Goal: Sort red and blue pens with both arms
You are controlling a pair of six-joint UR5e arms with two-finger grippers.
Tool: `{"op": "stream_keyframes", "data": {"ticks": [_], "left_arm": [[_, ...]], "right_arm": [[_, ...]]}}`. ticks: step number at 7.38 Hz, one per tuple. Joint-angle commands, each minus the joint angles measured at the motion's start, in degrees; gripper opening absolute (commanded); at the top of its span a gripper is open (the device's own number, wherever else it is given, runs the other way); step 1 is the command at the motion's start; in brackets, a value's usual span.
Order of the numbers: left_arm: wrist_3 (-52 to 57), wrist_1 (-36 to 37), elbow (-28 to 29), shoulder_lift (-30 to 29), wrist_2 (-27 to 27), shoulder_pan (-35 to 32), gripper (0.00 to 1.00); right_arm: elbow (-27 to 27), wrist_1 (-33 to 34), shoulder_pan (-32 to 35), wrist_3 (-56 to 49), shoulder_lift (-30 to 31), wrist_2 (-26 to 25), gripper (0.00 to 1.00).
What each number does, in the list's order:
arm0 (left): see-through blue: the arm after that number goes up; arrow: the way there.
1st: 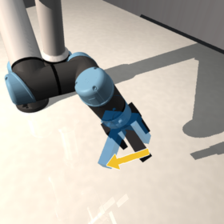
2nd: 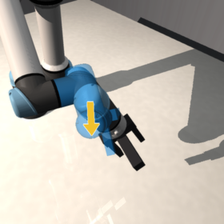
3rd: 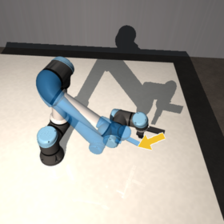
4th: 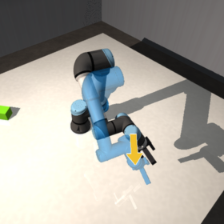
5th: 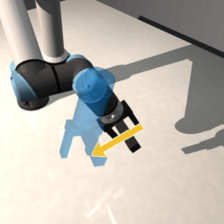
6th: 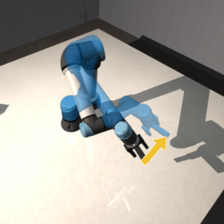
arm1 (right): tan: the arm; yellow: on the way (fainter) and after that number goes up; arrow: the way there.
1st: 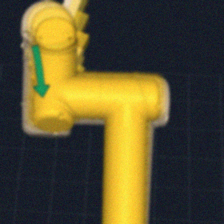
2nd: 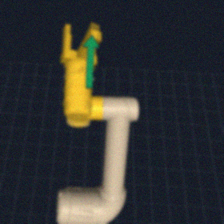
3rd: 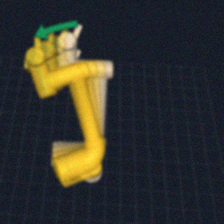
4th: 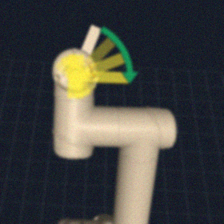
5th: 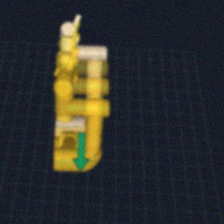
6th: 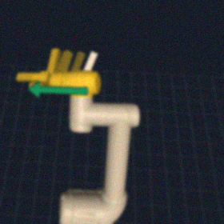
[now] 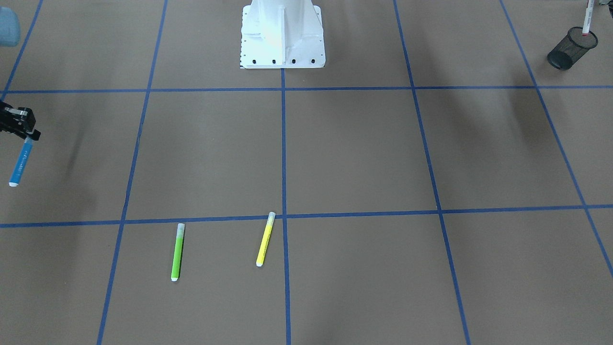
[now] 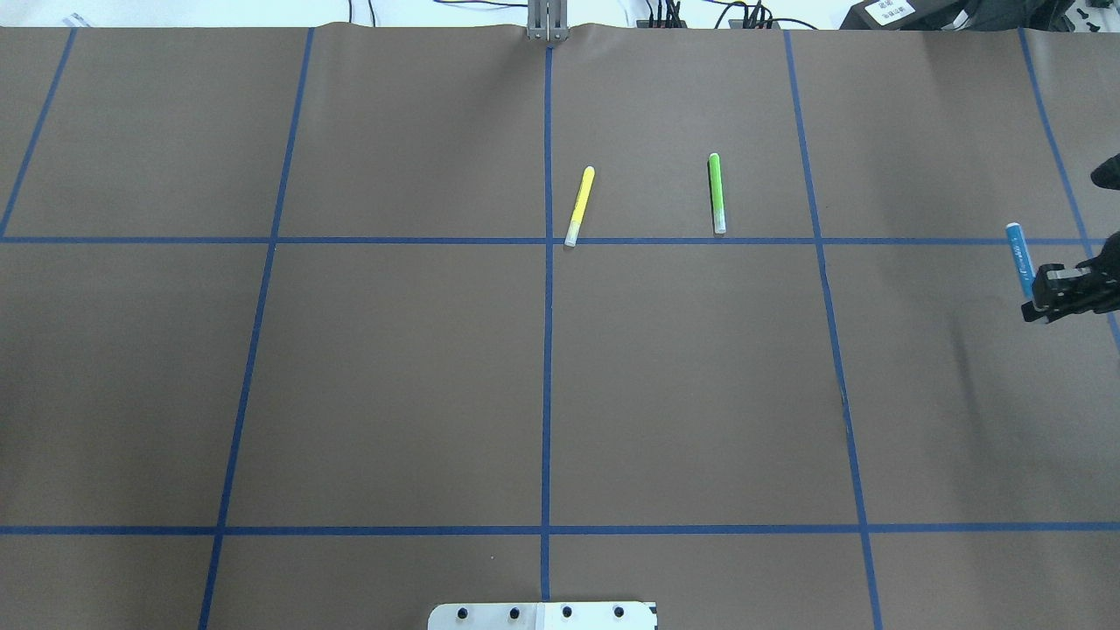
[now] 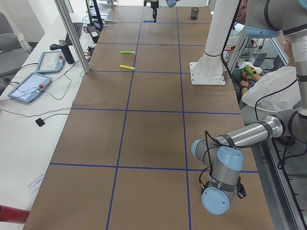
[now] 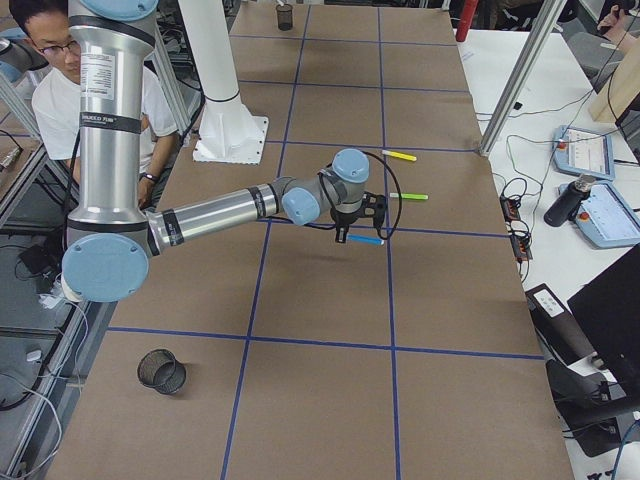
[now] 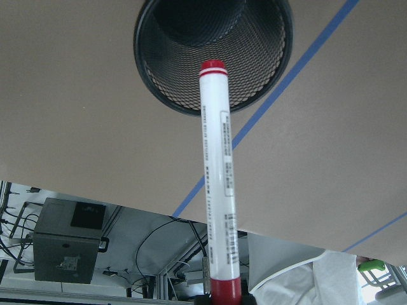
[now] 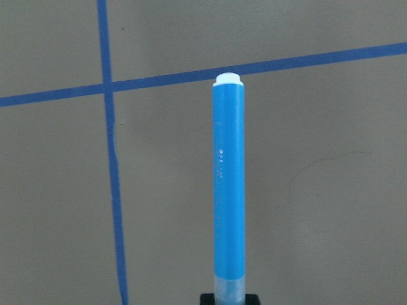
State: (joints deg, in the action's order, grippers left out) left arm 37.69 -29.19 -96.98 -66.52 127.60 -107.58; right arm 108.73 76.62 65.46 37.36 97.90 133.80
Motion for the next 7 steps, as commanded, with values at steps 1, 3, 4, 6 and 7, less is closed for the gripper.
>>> {"op": "stream_keyframes", "data": {"ticks": [1,3,4,6,7], "left_arm": [[0.01,-0.95,1.78,-0.10,0.19,0.00,0.00],[-0.42,-2.71,3.11,-0.19,0.37,0.00,0.00],[-0.42,-3.41,4.07,-0.19,0.54,0.00,0.24],[-1.21,-10.16,8.65,-0.71,4.30,0.09,1.00],[-2.52,-10.62,8.65,-1.93,4.50,0.09,1.00]], "right_arm": [[-0.36,4.99,4.66,-12.18,3.17,-0.03,0.00],[-0.80,13.86,8.97,-24.47,3.18,-0.64,0.00],[-0.80,17.12,11.07,-28.79,3.09,-1.95,0.00],[-0.80,23.90,13.55,-35.40,2.65,-2.66,0.00],[-0.80,25.32,14.17,-35.95,2.74,-2.75,0.00]]}}
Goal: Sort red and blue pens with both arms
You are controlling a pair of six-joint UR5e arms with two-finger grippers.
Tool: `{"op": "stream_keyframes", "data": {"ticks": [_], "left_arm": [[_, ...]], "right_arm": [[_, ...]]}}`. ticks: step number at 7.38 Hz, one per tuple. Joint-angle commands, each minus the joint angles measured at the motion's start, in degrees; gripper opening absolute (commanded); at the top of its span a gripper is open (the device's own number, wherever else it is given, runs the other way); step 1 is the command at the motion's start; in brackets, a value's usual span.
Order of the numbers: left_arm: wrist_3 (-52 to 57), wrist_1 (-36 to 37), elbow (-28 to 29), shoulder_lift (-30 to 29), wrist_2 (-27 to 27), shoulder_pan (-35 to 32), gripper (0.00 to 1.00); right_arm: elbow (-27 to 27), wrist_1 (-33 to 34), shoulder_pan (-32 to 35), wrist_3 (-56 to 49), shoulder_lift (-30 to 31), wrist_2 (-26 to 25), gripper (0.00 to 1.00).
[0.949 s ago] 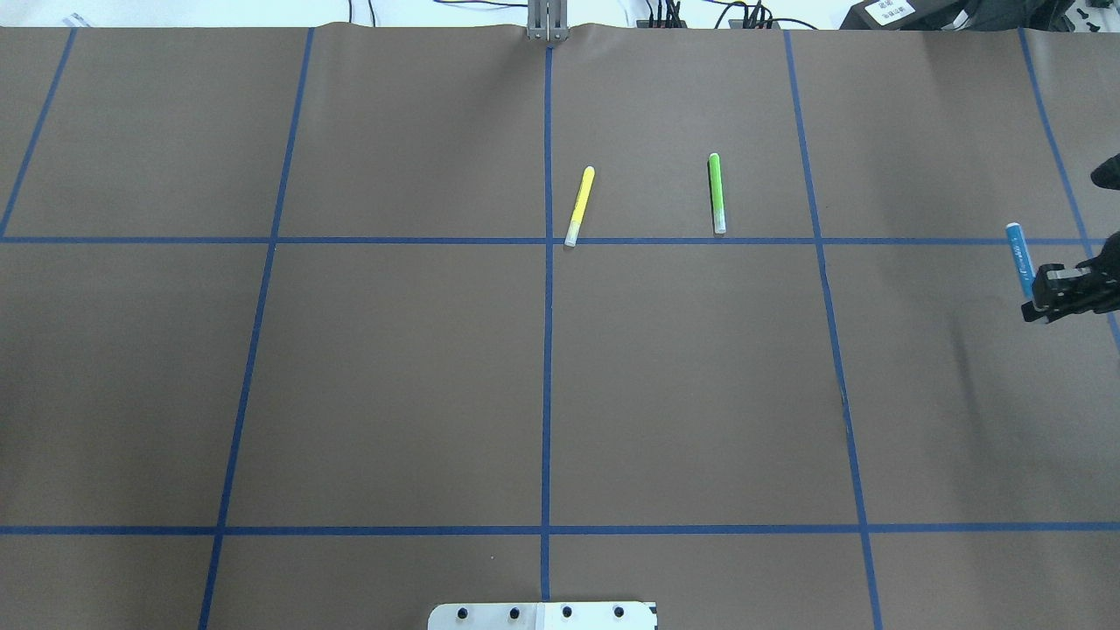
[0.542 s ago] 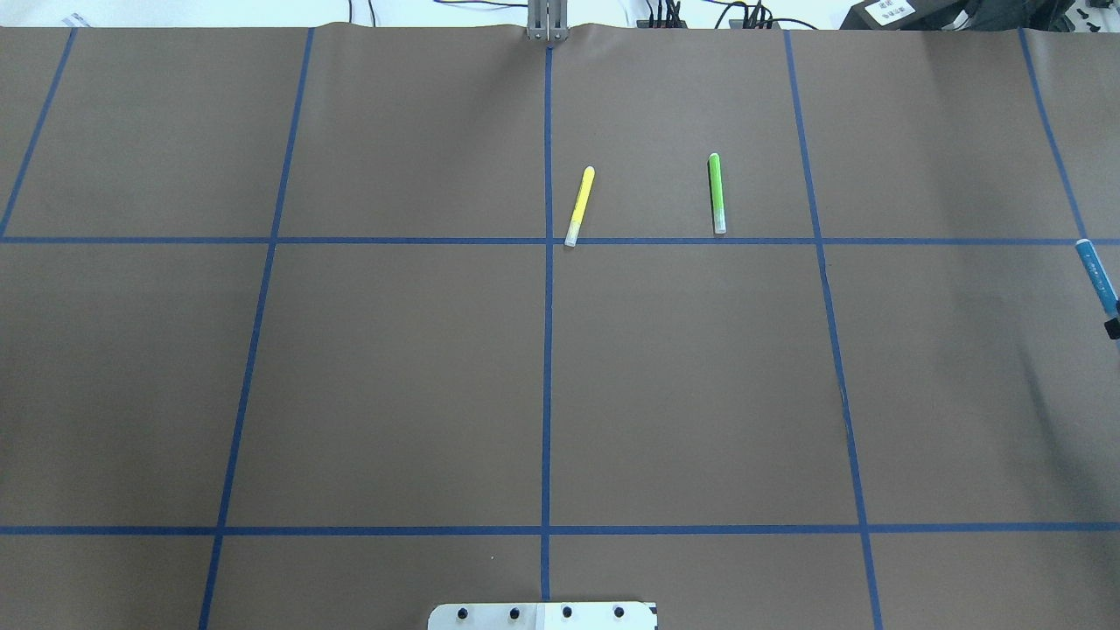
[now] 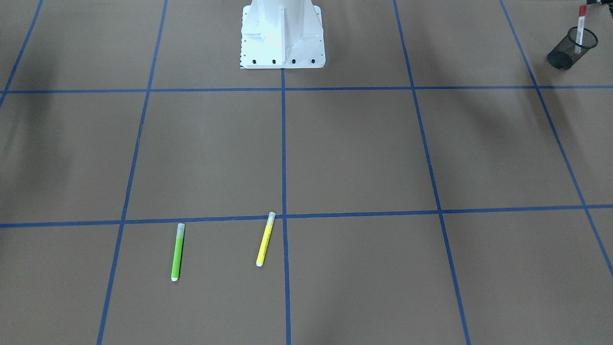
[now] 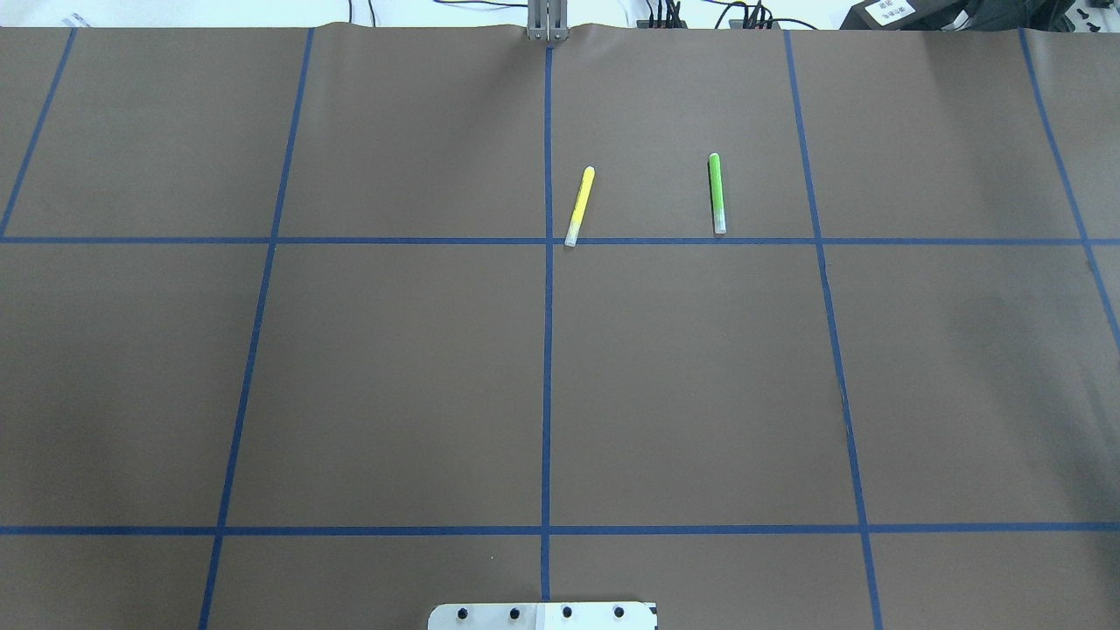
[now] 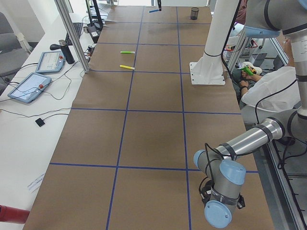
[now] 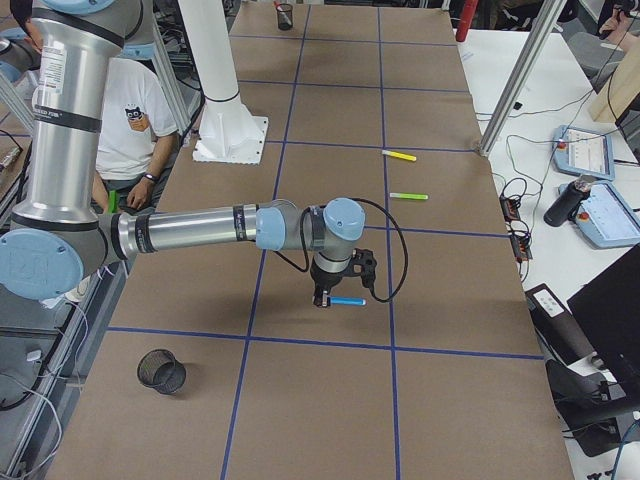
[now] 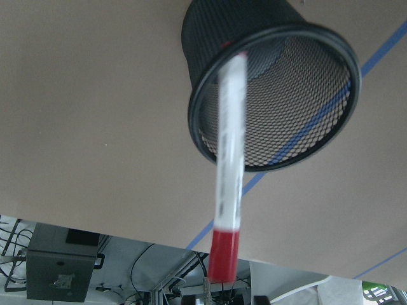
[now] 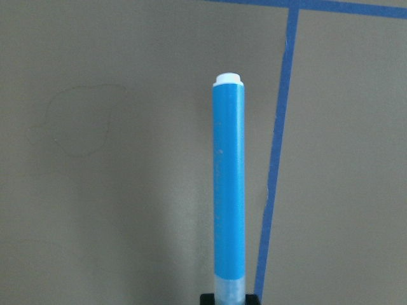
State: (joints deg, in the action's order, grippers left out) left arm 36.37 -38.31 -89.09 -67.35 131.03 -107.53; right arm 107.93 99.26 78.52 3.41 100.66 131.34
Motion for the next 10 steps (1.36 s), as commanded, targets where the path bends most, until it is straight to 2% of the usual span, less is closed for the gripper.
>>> {"op": "stream_keyframes", "data": {"ticks": [1,2,3,5,6,7,8,9,10], "left_arm": [[-1.22,-1.59,0.59,-2.94,1.24,0.04,1.00],[-1.22,-2.37,0.33,-5.66,1.68,0.04,1.00],[-3.22,-6.12,0.41,-8.64,4.47,0.13,1.00],[-11.03,-19.44,0.41,-10.34,6.15,0.22,1.00],[-14.02,-25.18,0.24,-10.52,9.30,0.57,1.00],[-16.14,-30.72,0.24,-11.22,9.68,1.18,1.00],[-19.90,-35.73,0.24,-12.88,9.77,2.40,1.00],[-23.85,-38.91,0.24,-15.07,10.12,3.81,1.00],[-26.76,-39.55,0.24,-17.09,13.95,6.08,1.00]], "right_arm": [[0.00,5.48,1.81,-3.92,-0.38,-0.29,0.00],[0.08,10.81,3.56,-6.72,-2.12,-0.38,0.00],[0.61,18.78,6.53,-11.62,-4.57,-0.73,0.00],[0.88,35.03,10.76,-18.41,-12.73,-7.65,0.00],[0.18,40.69,11.30,-23.40,-14.25,-9.59,0.00],[-0.61,41.53,11.31,-24.14,-13.22,-10.13,0.00],[-3.49,41.10,11.31,-24.93,-12.25,-10.31,0.00],[-6.82,41.27,11.31,-29.99,-11.72,-11.53,0.00],[-8.86,41.54,11.40,-32.48,-10.15,-11.80,0.00]]}}
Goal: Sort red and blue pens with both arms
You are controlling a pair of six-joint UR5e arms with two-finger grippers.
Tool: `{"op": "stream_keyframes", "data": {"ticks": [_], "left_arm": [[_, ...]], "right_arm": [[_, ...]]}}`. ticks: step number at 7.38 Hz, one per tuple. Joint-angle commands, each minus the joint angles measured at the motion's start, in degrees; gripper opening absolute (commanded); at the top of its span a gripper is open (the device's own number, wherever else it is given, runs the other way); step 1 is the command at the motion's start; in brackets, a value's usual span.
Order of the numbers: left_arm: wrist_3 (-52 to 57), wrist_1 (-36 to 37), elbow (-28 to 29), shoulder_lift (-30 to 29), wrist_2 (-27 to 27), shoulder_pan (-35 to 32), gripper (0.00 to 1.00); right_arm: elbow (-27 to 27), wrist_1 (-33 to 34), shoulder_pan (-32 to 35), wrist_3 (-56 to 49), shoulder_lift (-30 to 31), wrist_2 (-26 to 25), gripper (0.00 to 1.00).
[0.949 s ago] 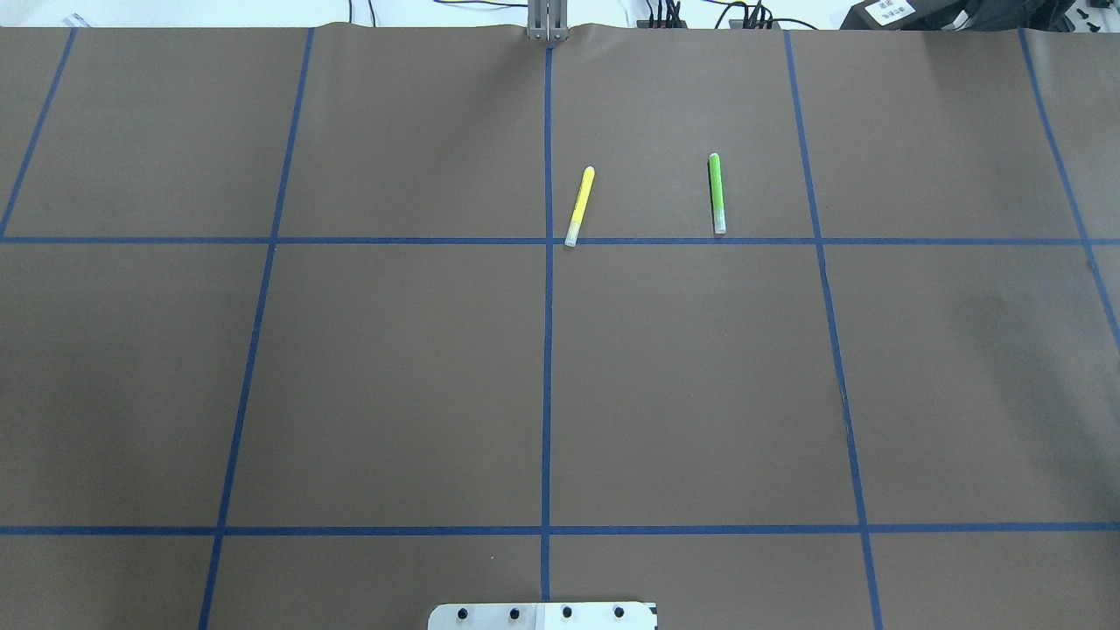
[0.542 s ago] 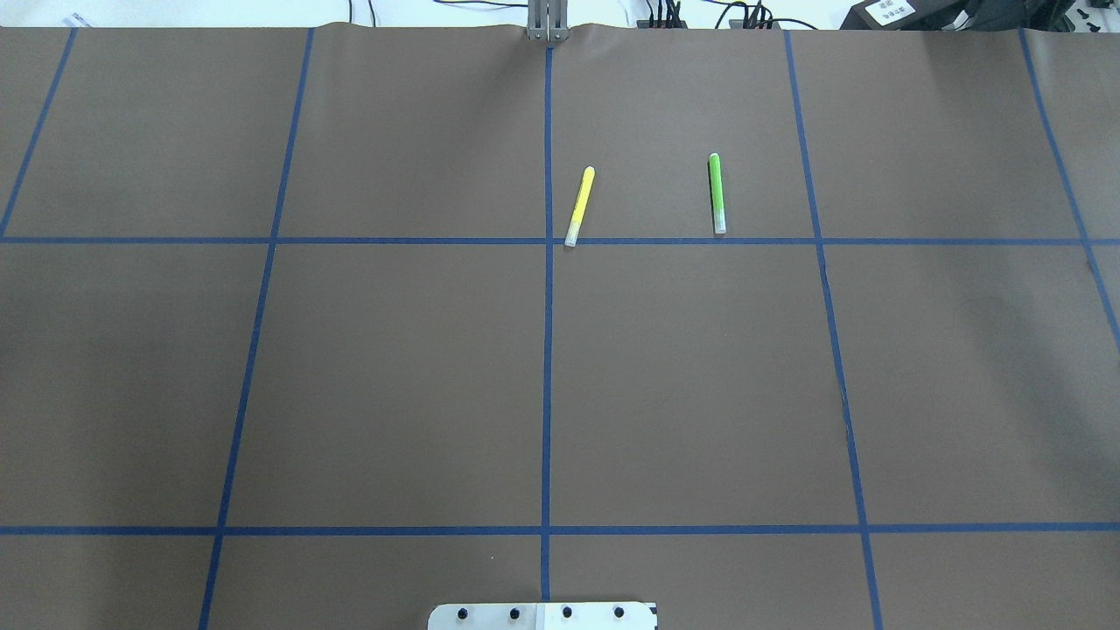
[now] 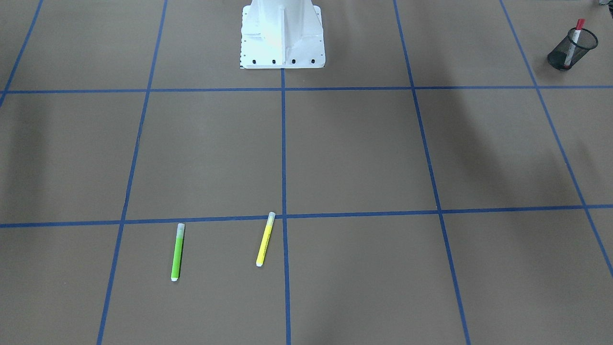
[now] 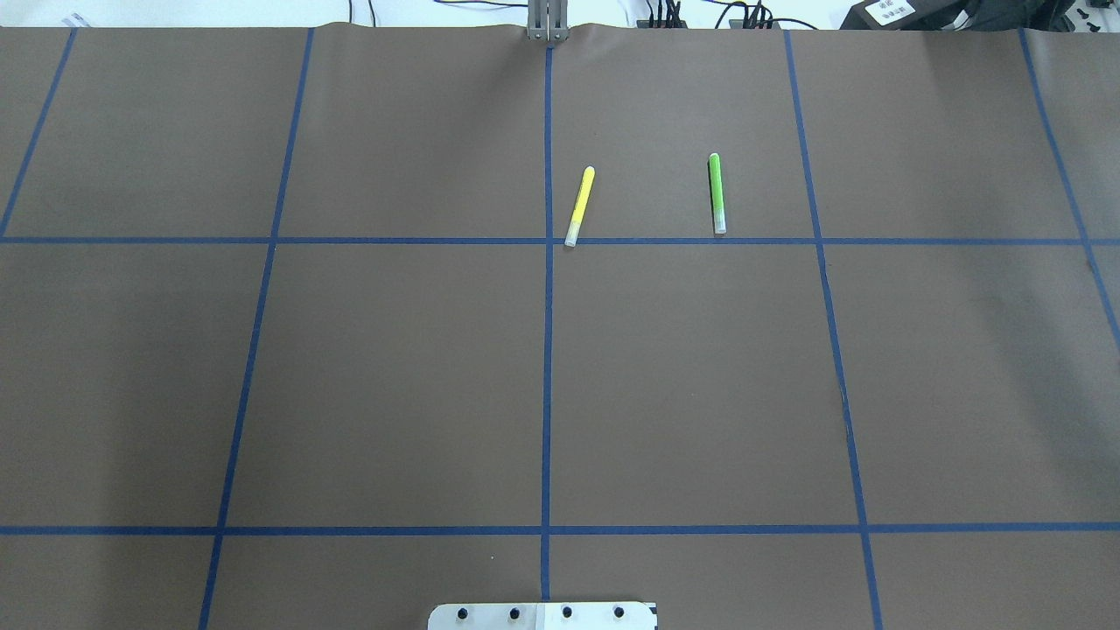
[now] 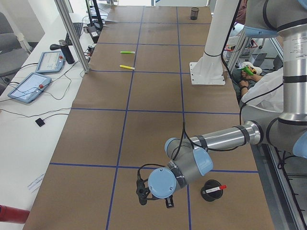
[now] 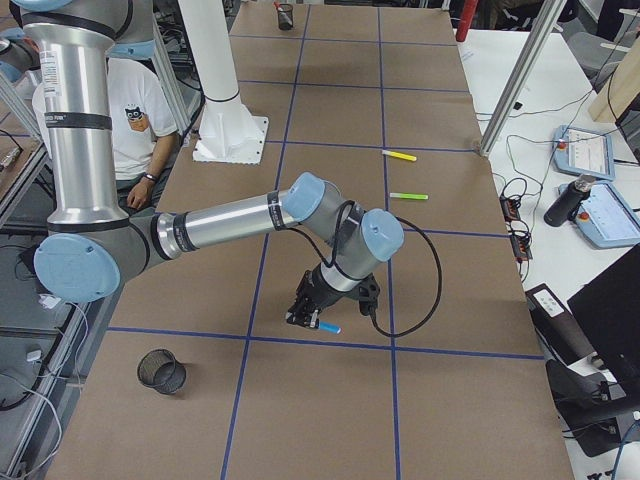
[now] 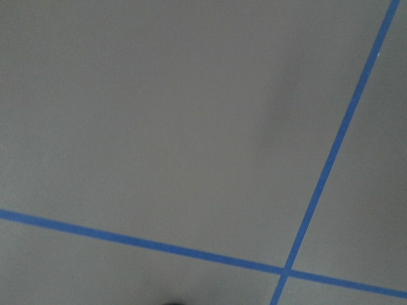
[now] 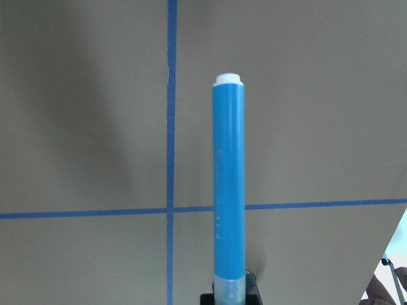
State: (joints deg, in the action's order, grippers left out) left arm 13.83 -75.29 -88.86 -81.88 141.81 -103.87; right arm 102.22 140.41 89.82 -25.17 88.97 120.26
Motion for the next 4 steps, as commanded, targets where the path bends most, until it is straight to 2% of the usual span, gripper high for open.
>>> {"op": "stream_keyframes", "data": {"ticks": [1,3,4], "left_arm": [[-7.73,-4.06,0.00,-4.75,4.69,4.80,1.00],[-19.22,-13.25,-1.14,-6.00,7.59,10.41,1.00],[-24.76,-19.57,-1.14,-5.92,7.95,12.10,1.00]], "right_arm": [[-2.82,0.47,0.01,-5.31,4.42,-1.68,0.00],[-2.55,2.13,1.22,-10.67,8.91,-2.65,0.00],[-3.16,4.75,2.02,-12.95,9.11,-6.66,0.00]]}}
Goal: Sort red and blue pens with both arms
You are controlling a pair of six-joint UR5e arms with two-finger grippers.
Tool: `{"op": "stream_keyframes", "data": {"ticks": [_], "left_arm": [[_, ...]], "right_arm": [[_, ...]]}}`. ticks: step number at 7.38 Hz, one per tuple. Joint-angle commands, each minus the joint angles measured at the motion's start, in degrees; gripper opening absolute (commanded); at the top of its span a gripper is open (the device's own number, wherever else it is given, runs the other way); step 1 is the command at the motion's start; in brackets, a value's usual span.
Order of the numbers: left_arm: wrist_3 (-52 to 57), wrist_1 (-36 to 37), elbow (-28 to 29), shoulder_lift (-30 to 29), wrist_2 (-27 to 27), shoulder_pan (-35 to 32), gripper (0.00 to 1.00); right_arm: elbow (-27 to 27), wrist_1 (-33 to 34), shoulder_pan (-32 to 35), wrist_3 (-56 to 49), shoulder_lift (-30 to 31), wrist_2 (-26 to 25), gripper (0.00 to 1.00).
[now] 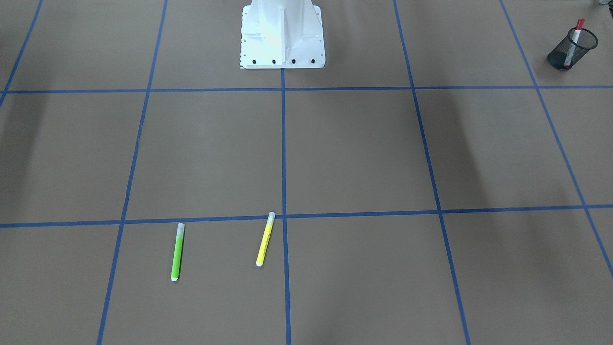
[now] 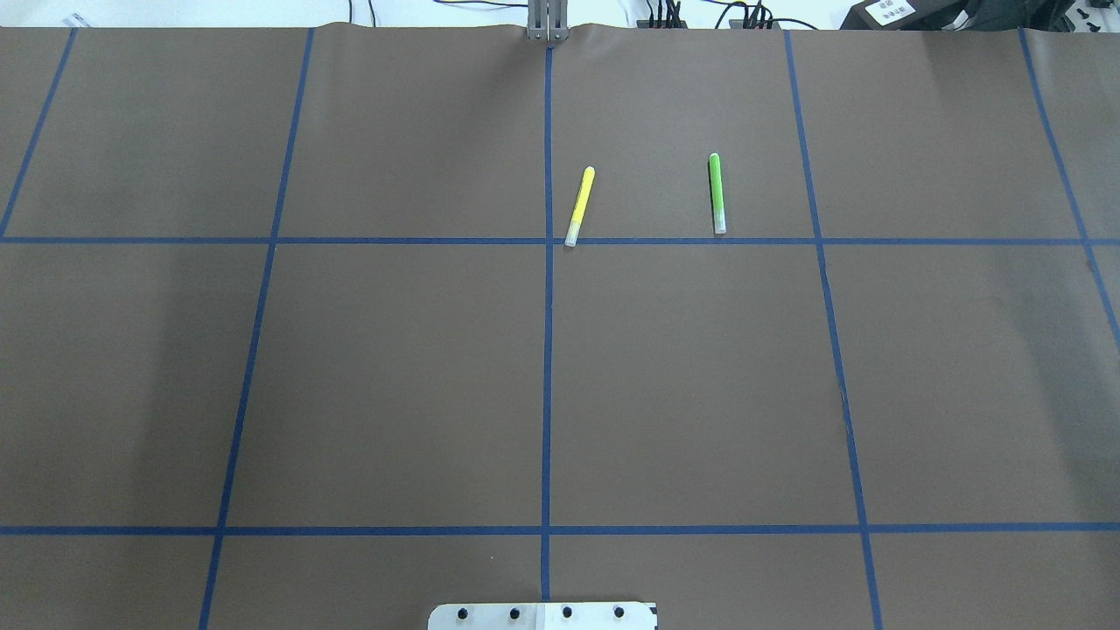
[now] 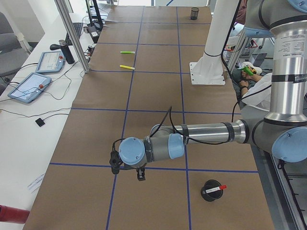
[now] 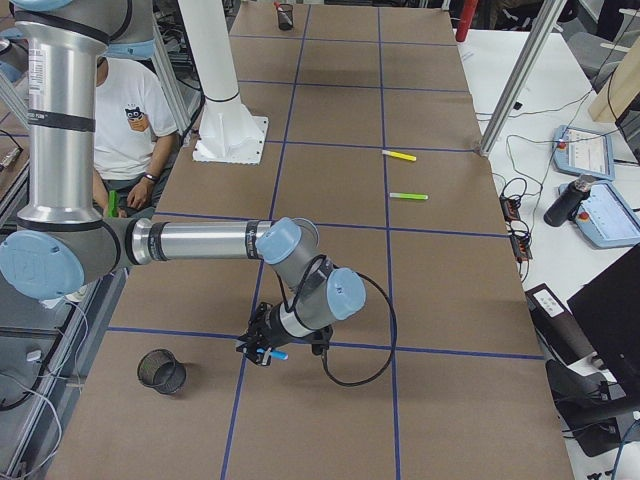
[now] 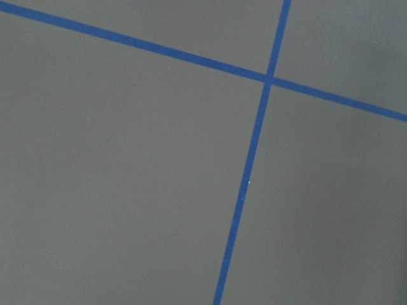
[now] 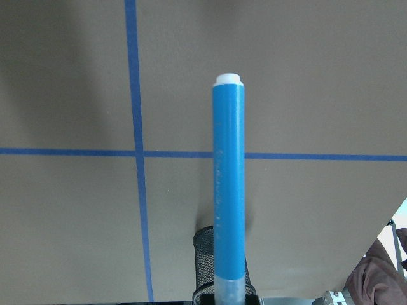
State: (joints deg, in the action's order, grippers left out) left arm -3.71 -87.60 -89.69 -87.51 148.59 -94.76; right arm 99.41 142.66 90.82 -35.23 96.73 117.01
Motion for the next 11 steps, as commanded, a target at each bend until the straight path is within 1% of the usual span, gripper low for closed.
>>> {"op": "stream_keyframes", "data": {"ticks": [1,2,3,5,6,8,11], "left_arm": [[-10.93,-10.72,-0.91,-0.38,1.18,3.53,1.00],[-13.49,-11.01,-2.23,-1.69,1.18,5.80,1.00],[-13.78,-11.28,-3.11,-1.70,1.27,6.08,1.00],[-14.13,-11.02,-6.09,-1.70,2.92,6.08,1.00],[-14.13,-11.02,-6.54,-1.70,3.20,6.08,1.00],[-14.13,-11.02,-7.59,-1.70,3.99,6.08,1.00],[-14.13,-10.75,-9.35,-1.53,3.82,6.08,1.00]], "right_arm": [[-0.09,3.15,1.90,-5.09,3.36,-4.76,0.00],[0.17,5.85,3.12,-7.38,4.16,-5.12,0.00],[0.26,8.06,3.74,-8.10,4.87,-7.48,0.00],[0.00,7.99,3.66,-8.80,9.16,-7.85,0.00],[-0.26,8.34,3.66,-11.50,10.66,-7.85,0.00],[-0.53,8.69,3.66,-11.80,14.35,-7.33,0.00],[-5.35,8.26,3.57,-12.84,14.63,-6.36,0.00]]}}
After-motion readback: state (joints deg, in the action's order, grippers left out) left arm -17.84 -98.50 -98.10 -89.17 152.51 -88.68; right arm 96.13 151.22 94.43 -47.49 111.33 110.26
